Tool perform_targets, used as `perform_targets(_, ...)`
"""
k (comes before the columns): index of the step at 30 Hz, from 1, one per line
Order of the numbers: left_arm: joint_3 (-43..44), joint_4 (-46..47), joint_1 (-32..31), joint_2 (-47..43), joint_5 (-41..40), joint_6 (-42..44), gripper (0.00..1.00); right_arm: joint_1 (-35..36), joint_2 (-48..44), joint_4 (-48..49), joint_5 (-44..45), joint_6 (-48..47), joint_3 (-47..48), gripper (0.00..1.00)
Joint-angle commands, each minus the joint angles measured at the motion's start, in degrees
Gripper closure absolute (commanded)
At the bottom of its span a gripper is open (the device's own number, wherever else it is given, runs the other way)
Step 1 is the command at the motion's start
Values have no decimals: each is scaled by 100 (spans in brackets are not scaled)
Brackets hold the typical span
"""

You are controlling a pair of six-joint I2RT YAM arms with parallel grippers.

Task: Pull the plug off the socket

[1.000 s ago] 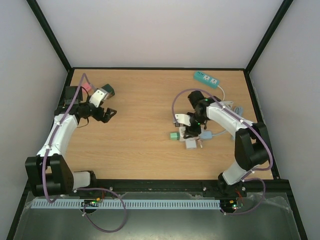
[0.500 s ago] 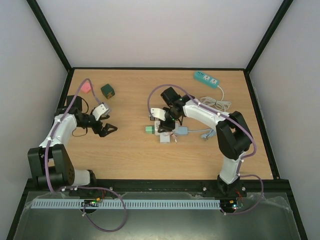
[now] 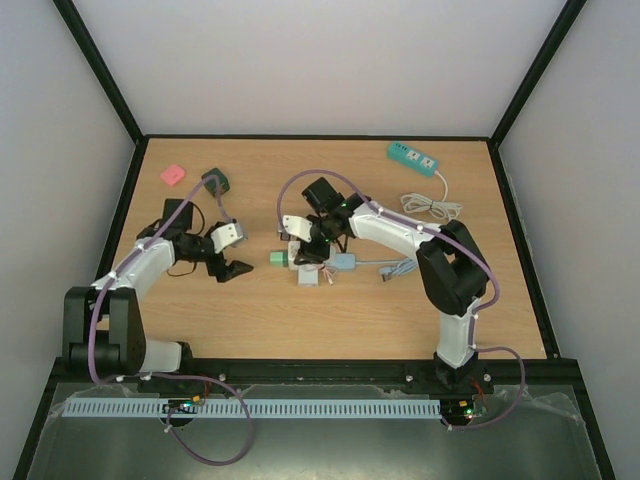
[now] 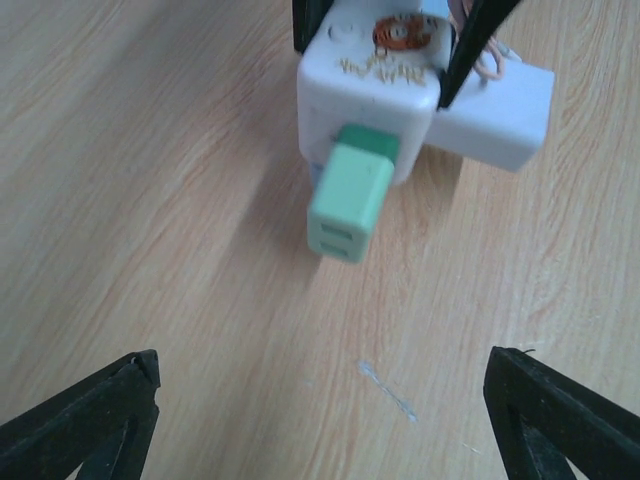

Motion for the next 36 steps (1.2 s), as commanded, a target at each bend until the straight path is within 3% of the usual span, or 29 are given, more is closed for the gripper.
perform_targets(1,-110,692,-226,149,76,210,10,298,180,451,-430,240,161,61)
perform_targets(11,-521,1276,-605,256,-121,433,21,485,298,559,-367,276,122,59)
perform_targets(19,-755,1611,-778,352,-267,362,28,486,115,399,-217,222,55,34)
perform_targets(25,-848,2018,-945,419,-413,5,32,485,34,350,-101,107,-114,28)
perform_targets(36,-802,2171,-1085,540,-474,-110,51,484,128,375,44,108,-20,40)
